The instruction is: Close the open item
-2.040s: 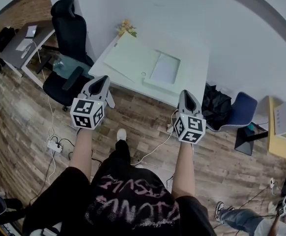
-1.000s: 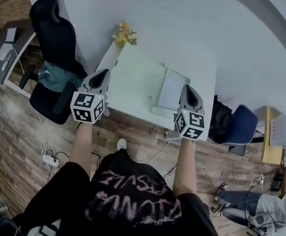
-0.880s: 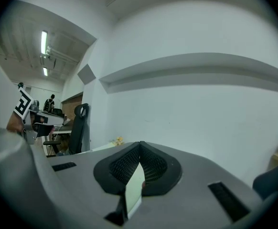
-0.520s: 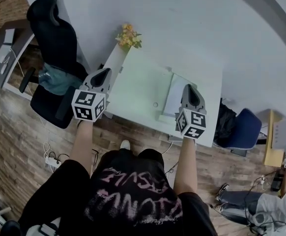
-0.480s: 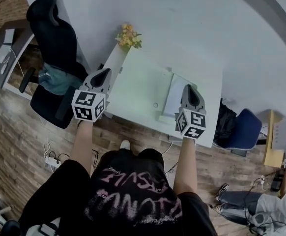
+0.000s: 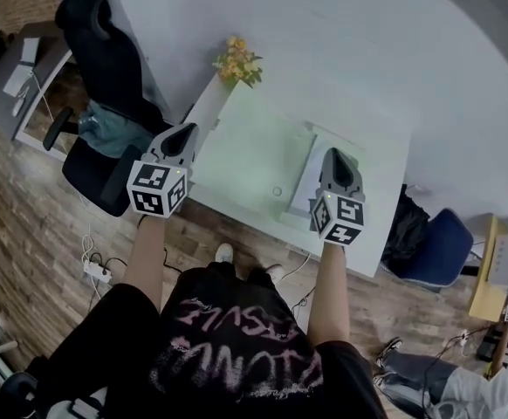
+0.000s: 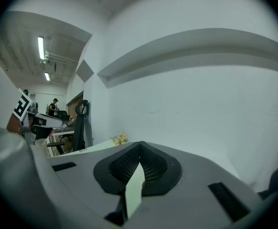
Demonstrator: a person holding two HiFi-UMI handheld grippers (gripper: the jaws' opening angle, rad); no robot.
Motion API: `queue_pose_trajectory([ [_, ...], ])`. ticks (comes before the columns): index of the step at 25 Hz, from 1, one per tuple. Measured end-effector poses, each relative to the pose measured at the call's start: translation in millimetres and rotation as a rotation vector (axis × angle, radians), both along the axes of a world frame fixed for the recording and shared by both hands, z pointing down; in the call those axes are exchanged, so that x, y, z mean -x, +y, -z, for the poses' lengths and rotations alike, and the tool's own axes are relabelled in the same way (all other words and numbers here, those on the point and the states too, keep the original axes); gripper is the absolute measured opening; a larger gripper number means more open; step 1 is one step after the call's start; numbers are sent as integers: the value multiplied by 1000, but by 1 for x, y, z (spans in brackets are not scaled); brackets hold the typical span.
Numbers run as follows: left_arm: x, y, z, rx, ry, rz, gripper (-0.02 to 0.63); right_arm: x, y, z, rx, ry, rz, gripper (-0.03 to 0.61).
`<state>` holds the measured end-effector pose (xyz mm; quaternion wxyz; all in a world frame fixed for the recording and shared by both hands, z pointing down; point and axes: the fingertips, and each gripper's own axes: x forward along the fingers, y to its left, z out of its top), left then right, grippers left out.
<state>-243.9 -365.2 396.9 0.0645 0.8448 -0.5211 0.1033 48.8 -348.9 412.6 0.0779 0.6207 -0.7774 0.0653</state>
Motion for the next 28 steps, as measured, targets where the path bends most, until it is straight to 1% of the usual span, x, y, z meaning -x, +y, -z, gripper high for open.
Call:
queue_pose_trajectory([
  [5, -3, 2, -9, 19, -9, 29, 3, 1, -8, -11, 23, -14, 33, 9],
  [13, 1, 6, -34, 71, -17, 40, 3, 17, -11, -37, 74, -10, 77, 9],
  [22, 6, 3, -65, 155, -18, 16, 3, 26, -11, -61, 121, 0, 80, 9],
  [28, 4, 1, -77, 188, -22, -20, 45, 30, -14, -66, 128, 1, 77, 9],
])
